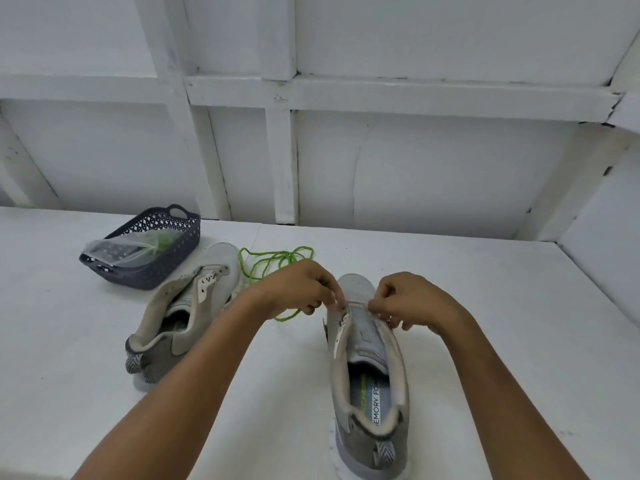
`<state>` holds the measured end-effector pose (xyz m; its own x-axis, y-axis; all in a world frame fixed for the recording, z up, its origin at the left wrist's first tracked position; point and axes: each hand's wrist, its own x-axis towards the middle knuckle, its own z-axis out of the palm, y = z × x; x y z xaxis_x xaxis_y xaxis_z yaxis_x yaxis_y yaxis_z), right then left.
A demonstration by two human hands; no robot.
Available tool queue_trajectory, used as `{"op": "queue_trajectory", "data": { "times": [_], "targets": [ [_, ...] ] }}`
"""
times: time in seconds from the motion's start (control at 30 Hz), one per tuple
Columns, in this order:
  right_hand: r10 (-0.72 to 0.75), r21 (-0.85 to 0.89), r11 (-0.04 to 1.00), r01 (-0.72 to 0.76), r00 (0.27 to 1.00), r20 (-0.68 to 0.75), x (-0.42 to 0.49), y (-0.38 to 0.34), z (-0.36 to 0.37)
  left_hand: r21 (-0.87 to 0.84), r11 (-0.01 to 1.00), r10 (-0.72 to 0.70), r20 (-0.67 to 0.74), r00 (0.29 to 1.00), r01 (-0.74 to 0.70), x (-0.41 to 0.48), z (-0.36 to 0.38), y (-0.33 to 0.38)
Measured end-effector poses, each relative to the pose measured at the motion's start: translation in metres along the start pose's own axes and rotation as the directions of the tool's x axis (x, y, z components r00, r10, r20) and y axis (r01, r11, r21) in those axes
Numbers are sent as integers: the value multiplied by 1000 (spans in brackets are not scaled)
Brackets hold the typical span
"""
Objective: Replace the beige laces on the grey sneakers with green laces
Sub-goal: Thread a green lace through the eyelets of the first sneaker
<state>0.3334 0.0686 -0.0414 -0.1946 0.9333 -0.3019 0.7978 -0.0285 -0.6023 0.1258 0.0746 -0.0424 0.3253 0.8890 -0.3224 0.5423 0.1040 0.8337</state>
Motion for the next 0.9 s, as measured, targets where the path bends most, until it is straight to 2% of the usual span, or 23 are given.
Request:
{"op": "queue_trajectory", "data": {
  "times": [0.1, 0.23, 0.33, 0.43, 0.6, 0.77, 0.9],
  "targets": [
    [-63, 85, 994, 71, 993, -100, 1, 4, 5, -36, 999, 1, -79, 997, -4, 4, -3, -4],
    [-144, 151, 975, 161, 983, -118, -1, 6, 9, 82, 995, -37, -182, 983, 53, 5, 3, -8],
    [-209, 181, 956, 232, 968, -139, 0, 3, 13, -46, 996, -85, -233, 969, 77, 3, 8, -7],
    [-268, 219, 926, 308, 943, -196, 1, -4, 15, -139, 987, -105, -211, 972, 77, -4, 10, 2],
    [-381, 285, 860, 422, 905, -190, 4, -13, 17, -94, 992, -87, -87, 992, 79, -9, 10, 17],
    [-409, 388, 800, 457, 889, -204, 6, -16, 19, -111, 993, -38, -39, 999, 33, -8, 11, 27],
    [-439, 435, 777, 455, 887, -144, 3, -17, 18, -141, 990, -36, -47, 998, 29, -7, 9, 27]
  ]
}}
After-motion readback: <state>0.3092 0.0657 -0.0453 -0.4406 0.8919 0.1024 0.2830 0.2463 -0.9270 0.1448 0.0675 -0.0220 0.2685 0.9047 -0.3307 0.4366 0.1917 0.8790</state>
